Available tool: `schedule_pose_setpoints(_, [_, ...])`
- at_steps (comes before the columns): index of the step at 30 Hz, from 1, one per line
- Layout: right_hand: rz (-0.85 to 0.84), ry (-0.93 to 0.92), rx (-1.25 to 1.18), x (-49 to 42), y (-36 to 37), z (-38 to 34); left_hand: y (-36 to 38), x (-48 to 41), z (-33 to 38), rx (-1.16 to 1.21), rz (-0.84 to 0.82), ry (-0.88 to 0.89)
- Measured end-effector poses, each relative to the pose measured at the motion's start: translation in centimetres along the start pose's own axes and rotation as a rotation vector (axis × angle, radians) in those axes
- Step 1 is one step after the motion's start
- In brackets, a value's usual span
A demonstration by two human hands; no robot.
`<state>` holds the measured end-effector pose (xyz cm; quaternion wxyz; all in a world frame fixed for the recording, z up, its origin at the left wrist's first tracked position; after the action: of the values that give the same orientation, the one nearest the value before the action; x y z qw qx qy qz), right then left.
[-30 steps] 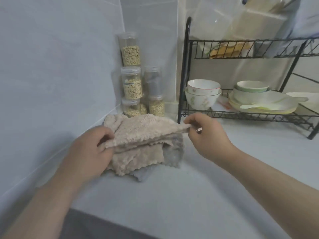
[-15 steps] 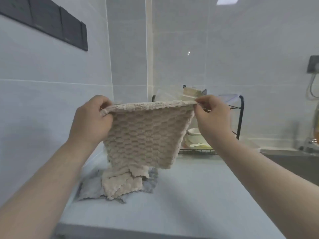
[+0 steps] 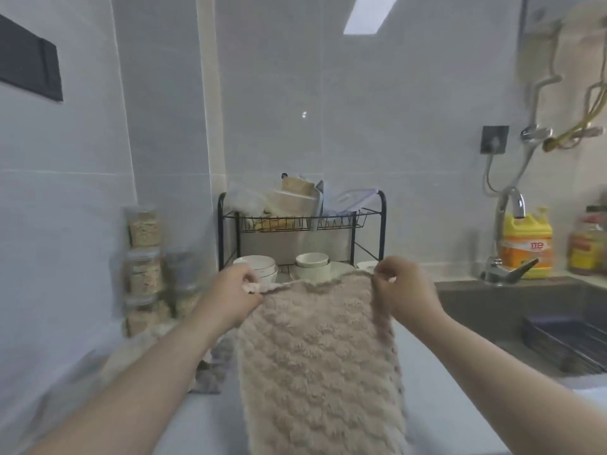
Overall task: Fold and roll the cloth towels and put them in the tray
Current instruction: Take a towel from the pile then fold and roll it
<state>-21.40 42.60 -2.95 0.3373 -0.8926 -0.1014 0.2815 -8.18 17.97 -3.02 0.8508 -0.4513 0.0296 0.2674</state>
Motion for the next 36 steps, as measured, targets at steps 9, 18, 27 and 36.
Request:
schedule_pose_setpoints(9, [-0.49,-0.145,0.227,2.1,7.2,6.4,9.2,2.8,-3.1,-0.274,-0.376,0.12])
schedule_pose_setpoints(18, [-0.901,-0.154,0.575,5.3,8.9,9.4,11.4,5.3,-8.3,-0.596,-0.78,0.166])
schedule_pose_setpoints(27, [-0.877,-0.148,0.529,1.7,10.6,11.1,12.4,2.1,-8.2,-0.587,-0.755,0.13])
schedule_pose_setpoints(36, [-0.532,0.033,0.373,-7.0,12.2,12.1,11.3,-9.3,-9.1,-0.462,-0.364,0.004])
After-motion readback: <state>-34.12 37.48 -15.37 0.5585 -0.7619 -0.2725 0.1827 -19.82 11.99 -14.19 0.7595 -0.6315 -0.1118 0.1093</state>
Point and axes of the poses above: each hand's wrist, its own x-axis away from the middle knuckle, its own y-axis out of the palm, z = x × y, the point moved 2 cm from there along -x, towards the middle knuckle, and after that the axes turned 12 degrees about -z, right-handed, at the moved point
